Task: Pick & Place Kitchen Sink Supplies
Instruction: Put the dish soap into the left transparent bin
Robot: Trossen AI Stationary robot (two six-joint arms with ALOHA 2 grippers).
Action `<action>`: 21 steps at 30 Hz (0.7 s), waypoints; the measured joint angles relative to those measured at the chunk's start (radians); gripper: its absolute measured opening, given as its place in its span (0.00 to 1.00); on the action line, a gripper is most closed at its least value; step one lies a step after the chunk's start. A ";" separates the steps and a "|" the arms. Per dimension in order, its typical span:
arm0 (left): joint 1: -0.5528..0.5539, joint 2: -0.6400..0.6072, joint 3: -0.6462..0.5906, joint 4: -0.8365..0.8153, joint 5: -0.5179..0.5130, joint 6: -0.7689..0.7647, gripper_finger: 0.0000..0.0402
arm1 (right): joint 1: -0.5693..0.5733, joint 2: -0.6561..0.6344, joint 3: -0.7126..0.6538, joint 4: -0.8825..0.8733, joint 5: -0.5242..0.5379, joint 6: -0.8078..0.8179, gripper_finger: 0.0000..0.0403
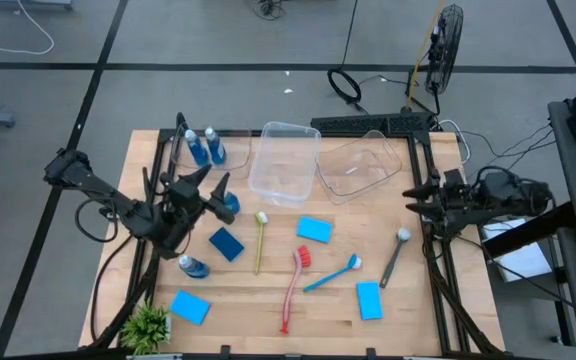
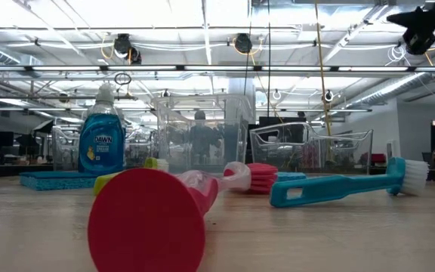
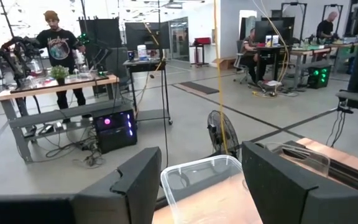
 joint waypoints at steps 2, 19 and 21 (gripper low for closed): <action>0.000 0.000 0.000 0.006 0.000 -0.002 0.56 | 0.000 -0.020 -0.034 0.002 0.000 0.023 0.45; -0.015 -0.010 0.000 -0.027 0.353 -0.208 0.56 | 0.000 -0.019 -0.067 0.050 0.006 0.027 0.45; -0.020 -0.010 0.000 -0.089 0.391 -0.313 0.56 | 0.000 -0.019 -0.067 0.050 0.006 0.028 0.45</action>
